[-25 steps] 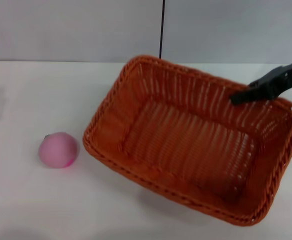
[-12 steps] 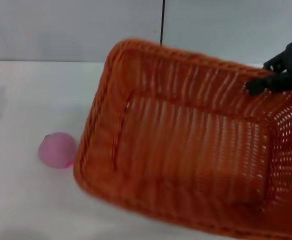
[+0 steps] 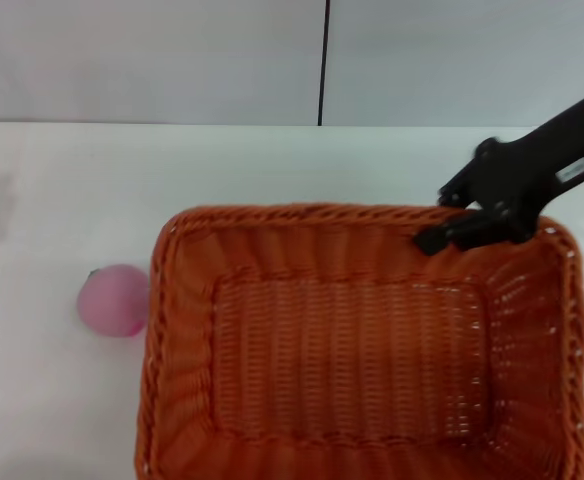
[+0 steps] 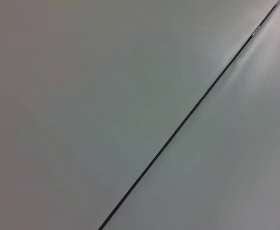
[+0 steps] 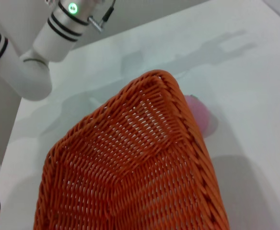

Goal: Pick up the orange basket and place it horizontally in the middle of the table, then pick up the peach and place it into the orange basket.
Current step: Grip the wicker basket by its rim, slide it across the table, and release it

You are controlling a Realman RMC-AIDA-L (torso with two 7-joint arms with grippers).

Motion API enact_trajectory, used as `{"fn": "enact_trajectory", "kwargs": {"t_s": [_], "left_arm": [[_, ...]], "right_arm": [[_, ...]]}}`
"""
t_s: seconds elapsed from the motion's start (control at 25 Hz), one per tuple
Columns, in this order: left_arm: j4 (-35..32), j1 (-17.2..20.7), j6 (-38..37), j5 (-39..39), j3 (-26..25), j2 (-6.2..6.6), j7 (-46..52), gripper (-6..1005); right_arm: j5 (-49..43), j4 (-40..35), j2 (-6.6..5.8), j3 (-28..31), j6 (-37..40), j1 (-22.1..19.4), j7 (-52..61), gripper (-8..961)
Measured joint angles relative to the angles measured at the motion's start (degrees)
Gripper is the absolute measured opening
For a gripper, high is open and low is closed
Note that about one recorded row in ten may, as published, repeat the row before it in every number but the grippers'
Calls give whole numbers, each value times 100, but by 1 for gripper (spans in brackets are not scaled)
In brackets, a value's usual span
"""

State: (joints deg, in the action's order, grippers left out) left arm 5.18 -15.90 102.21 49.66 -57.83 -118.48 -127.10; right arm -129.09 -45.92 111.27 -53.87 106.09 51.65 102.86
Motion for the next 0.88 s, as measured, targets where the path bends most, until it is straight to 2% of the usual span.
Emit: {"fn": "enact_trajectory", "kwargs": {"t_s": [0.16,0.56,0.88], "left_arm": [[1,-1,0,0,0,0,1,860],[66,16,1,0,0,0,9,861],[71,0,-12,-7,13,4,10,861]], "right_arm": [[-132,308,159,-98,-407,148,-184,166],[-110,508,175,-67,-617,266,-227,168],[-77,482,170,197,-965,186,-243,365]]}}
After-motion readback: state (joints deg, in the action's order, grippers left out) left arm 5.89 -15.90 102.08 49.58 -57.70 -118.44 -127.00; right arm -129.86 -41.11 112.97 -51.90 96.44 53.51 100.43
